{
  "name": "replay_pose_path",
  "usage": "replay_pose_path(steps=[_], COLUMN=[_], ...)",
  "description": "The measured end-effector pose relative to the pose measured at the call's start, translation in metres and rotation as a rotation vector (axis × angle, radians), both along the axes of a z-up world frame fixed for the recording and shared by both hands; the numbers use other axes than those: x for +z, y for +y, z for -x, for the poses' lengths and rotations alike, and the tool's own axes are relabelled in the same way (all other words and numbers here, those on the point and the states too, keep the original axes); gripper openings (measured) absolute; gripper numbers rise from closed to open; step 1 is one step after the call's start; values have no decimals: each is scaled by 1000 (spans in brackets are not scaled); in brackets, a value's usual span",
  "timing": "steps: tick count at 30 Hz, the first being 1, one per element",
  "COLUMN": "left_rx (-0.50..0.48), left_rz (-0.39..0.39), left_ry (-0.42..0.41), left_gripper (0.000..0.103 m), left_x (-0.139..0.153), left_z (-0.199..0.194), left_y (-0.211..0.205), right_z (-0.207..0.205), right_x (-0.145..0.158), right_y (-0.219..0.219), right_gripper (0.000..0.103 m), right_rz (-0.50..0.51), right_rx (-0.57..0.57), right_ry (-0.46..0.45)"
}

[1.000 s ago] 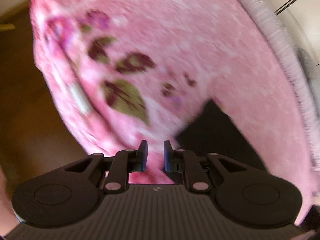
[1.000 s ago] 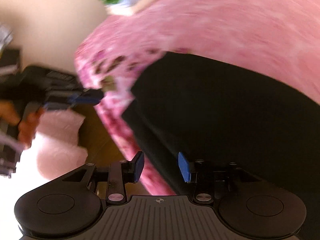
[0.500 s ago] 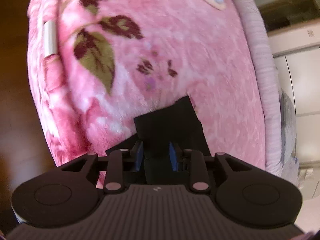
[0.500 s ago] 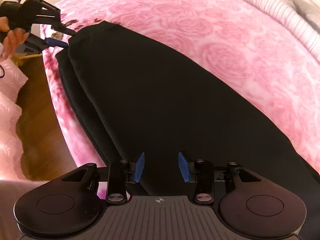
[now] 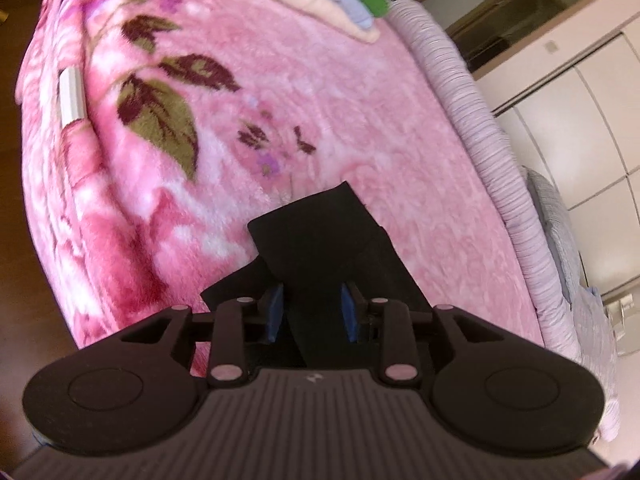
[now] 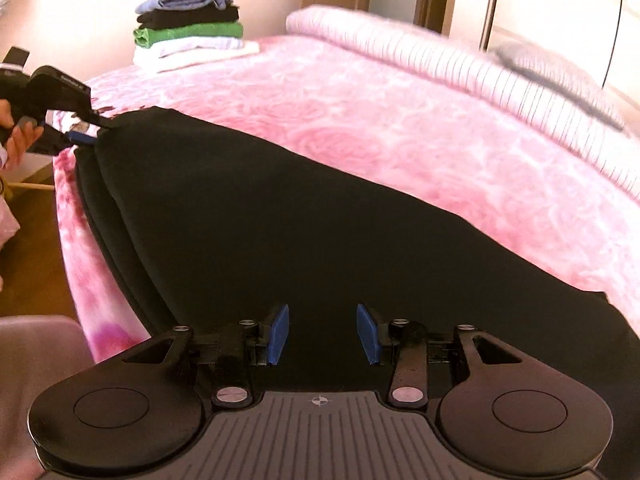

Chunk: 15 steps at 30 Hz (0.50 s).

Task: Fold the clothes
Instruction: 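Grasp the folded trouser edge with the left gripper while the right gripper smooths it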

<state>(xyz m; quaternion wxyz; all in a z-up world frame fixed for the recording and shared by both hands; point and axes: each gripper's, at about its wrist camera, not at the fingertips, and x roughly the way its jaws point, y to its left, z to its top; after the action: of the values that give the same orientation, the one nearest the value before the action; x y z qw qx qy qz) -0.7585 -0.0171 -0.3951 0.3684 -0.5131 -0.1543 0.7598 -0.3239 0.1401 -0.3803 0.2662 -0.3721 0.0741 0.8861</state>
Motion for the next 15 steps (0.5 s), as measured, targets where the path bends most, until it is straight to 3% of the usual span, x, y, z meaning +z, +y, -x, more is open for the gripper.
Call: replay_pose_path(steps=[5, 8, 12, 15], left_rx=[-14, 2, 29, 11], left_rz=[-81, -151, -169, -176], left_ry=[61, 42, -19, -26], left_gripper=[27, 27, 28, 31], left_x=[-7, -15, -14, -12], left_z=[-8, -10, -7, -7], left_y=[-12, -23, -27, -25], right_z=[-20, -29, -23, -16], right_x=[-16, -19, -10, -5], right_y=[-19, -33, -55, -81], right_gripper=[42, 42, 42, 42], right_rz=[-113, -188, -227, -316], right_rx=[3, 0, -28, 45], right_ry=[74, 90, 5, -38])
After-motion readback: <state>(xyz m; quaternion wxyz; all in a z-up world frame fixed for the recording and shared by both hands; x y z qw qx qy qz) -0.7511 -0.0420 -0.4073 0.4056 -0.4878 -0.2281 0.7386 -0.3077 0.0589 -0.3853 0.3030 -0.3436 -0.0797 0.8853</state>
